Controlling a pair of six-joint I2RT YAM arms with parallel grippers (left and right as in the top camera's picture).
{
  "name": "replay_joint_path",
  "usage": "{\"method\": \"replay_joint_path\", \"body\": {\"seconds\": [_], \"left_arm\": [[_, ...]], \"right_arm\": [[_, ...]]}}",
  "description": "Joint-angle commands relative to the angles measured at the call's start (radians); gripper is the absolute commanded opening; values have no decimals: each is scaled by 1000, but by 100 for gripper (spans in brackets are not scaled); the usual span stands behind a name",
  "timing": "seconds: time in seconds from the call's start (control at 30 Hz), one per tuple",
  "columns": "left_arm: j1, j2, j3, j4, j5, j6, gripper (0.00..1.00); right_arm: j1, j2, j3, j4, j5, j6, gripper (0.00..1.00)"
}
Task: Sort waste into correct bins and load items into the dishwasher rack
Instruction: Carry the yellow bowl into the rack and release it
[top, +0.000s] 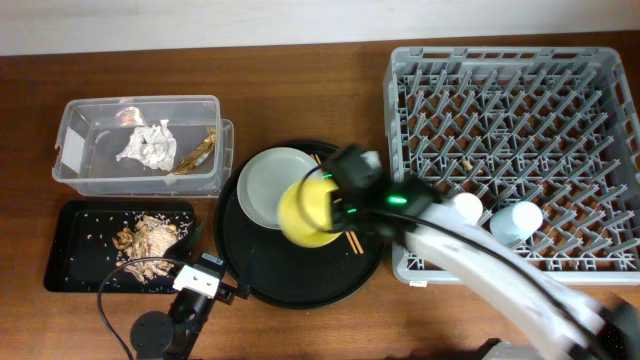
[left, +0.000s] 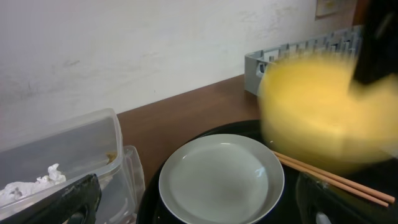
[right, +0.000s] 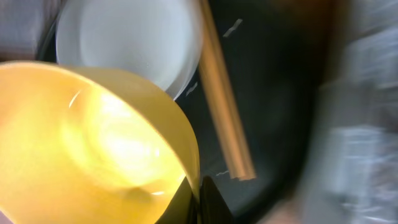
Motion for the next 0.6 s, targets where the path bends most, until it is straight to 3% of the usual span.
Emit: {"method": "replay_joint_path", "body": {"seconds": [0.0,0.07,0.2,0.33,0.57], "left_arm": [[3,-8,-2,-6,11,9,99],[3,-8,-2,-5,11,9,99],[3,-8,-2,-5,11,9,99],[3,-8,-2,-6,11,9,99],[3,-8,-2,-5,11,9,99]], "right_arm": [[-78,-196,6,-109,600,-87,4],[-130,-248,6,-135,858,-87,4],[-289,-212,5,-108,1130,-90,4],[-470,-40,5,42,1149,-225,4],[-506,269,5,143,1138,-335,4]]}}
